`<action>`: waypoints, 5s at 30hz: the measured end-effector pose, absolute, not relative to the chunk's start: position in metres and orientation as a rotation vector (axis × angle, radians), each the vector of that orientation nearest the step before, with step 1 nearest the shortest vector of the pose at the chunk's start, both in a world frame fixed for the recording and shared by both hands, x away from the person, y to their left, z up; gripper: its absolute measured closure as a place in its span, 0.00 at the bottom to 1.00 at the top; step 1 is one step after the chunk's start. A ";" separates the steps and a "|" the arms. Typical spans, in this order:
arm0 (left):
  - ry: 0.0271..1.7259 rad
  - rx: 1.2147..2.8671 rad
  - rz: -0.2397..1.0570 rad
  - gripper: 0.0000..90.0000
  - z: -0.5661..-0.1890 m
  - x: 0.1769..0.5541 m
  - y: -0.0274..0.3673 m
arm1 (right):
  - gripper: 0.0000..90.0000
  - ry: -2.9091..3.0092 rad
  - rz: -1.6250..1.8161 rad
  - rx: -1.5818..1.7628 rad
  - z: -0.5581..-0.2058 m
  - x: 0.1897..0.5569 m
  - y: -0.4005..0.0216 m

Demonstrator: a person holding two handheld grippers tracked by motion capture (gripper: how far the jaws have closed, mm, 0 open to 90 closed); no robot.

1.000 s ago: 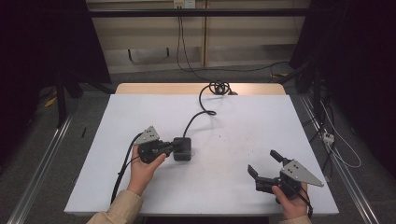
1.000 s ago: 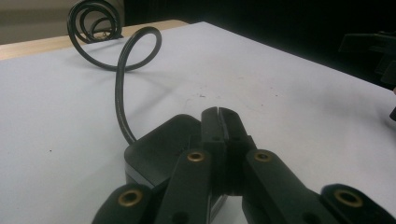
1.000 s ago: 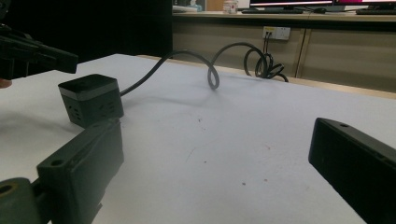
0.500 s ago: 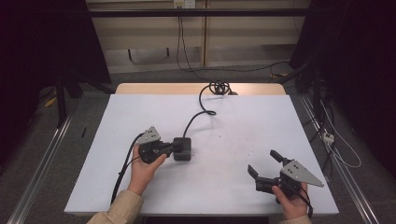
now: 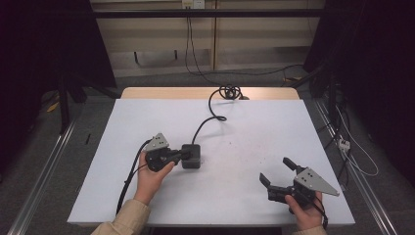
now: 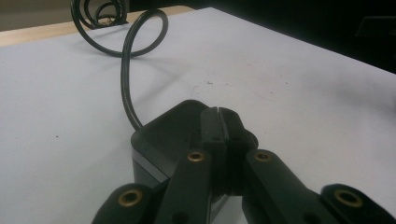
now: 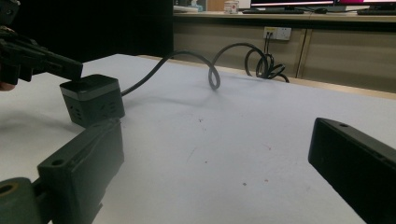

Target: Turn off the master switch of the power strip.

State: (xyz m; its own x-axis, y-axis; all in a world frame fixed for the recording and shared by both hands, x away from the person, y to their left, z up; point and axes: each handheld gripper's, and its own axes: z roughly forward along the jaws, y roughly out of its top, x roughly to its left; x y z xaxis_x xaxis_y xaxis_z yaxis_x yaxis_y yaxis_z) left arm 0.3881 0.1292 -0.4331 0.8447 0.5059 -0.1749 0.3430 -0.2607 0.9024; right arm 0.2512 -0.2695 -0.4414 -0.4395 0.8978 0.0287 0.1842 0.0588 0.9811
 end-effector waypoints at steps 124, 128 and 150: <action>0.647 1.974 0.264 1.00 -0.428 0.383 0.119 | 0.04 1.706 1.429 1.089 -0.442 0.250 -0.269; 0.645 1.975 0.269 1.00 -0.428 0.383 0.119 | 0.04 1.704 1.429 1.089 -0.442 0.250 -0.269; 0.655 1.961 0.264 1.00 -0.428 0.384 0.120 | 0.04 1.702 1.430 1.093 -0.442 0.251 -0.269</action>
State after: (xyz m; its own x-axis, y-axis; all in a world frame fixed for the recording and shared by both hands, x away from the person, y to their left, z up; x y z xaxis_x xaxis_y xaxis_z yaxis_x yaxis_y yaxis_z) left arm 0.3836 0.1200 -0.4285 0.8288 0.5513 -0.0964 0.3310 -0.3440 0.8787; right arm 0.2510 -0.2693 -0.4416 -0.4393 0.8978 0.0314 0.1857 0.0566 0.9810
